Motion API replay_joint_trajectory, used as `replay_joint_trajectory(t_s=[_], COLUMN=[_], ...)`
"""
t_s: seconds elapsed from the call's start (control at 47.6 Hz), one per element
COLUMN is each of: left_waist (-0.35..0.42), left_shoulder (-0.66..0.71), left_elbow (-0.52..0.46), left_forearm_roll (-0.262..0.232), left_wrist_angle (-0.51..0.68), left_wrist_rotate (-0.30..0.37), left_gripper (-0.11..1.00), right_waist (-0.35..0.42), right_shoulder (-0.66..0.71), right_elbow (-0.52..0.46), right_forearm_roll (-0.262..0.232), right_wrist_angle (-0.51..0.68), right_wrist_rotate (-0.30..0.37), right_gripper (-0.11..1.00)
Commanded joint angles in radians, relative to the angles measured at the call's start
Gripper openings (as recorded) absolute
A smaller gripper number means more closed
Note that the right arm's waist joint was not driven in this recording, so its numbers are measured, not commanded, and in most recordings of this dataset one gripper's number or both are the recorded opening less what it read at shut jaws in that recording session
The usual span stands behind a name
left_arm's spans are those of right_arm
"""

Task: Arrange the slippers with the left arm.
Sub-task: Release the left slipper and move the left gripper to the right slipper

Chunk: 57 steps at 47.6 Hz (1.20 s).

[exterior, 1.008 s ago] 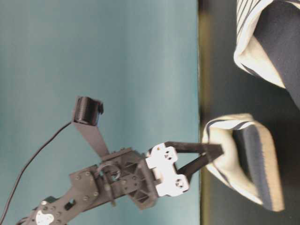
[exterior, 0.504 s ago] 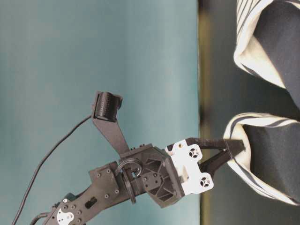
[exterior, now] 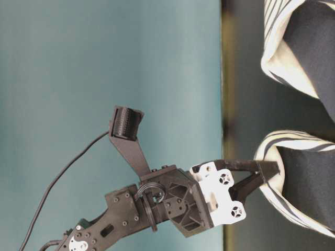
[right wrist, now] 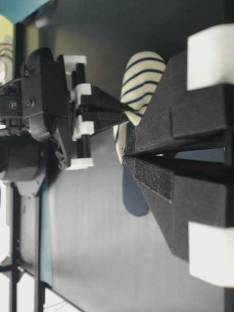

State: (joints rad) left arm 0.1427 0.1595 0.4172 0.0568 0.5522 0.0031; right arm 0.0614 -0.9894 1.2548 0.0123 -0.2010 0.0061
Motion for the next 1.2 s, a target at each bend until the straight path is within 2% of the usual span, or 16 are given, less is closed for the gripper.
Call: replay_joint_trajectory(t_s=[0.0, 0.084, 0.21, 0.294, 0.378, 0.42, 0.567, 0.672, 0.693, 0.756, 0.861, 0.966, 1.176], left_waist=[0.002, 0.002, 0.0, -0.002, -0.012, -0.023, -0.066, -0.084, -0.091, -0.095, -0.094, -0.094, -0.094], left_shoulder=[-0.011, -0.011, -0.034, -0.063, -0.092, -0.104, -0.092, -0.055, -0.041, -0.012, 0.048, 0.129, 0.247], left_elbow=[-0.002, 0.0, -0.002, -0.011, -0.031, -0.046, -0.103, -0.137, -0.146, -0.164, -0.202, -0.252, -0.348], left_forearm_roll=[0.002, 0.002, 0.002, 0.002, 0.003, 0.003, 0.003, 0.003, 0.003, 0.003, 0.003, 0.002, 0.002], left_wrist_angle=[-0.014, -0.011, -0.006, -0.005, -0.009, -0.014, -0.083, -0.187, -0.215, -0.259, -0.268, -0.268, -0.275], left_wrist_rotate=[0.005, 0.006, 0.009, 0.017, 0.052, 0.091, 0.327, 0.494, 0.546, 0.635, 0.77, 0.854, 0.897], left_gripper=[0.13, 0.33, 0.69, 0.85, 0.86, 0.85, 0.84, 0.84, 0.84, 0.84, 0.84, 0.84, 0.84], right_waist=[0.0, 0.0, 0.0, 0.0, 0.0, 0.0, 0.0, 0.0, 0.0, 0.0, 0.0, 0.0, 0.0], right_shoulder=[0.005, 0.005, 0.005, 0.005, 0.005, 0.003, 0.005, 0.005, 0.005, 0.005, 0.003, 0.003, 0.005], right_elbow=[-0.006, -0.006, -0.006, -0.005, -0.003, -0.003, -0.002, 0.0, -0.002, 0.0, 0.0, 0.002, 0.008], right_forearm_roll=[0.003, 0.003, 0.003, 0.003, 0.003, 0.003, 0.003, 0.003, 0.003, 0.003, 0.003, 0.003, 0.003], right_wrist_angle=[-0.009, -0.009, -0.009, -0.009, -0.009, -0.009, -0.011, -0.014, -0.015, -0.017, -0.017, -0.017, -0.018], right_wrist_rotate=[0.006, 0.008, 0.008, 0.008, 0.008, 0.008, 0.008, 0.008, 0.008, 0.008, 0.008, 0.008, 0.008], right_gripper=[0.0, 0.0, 0.0, 0.0, 0.0, 0.0, 0.0, 0.0, 0.0, 0.0, 0.0, 0.0, 0.0])
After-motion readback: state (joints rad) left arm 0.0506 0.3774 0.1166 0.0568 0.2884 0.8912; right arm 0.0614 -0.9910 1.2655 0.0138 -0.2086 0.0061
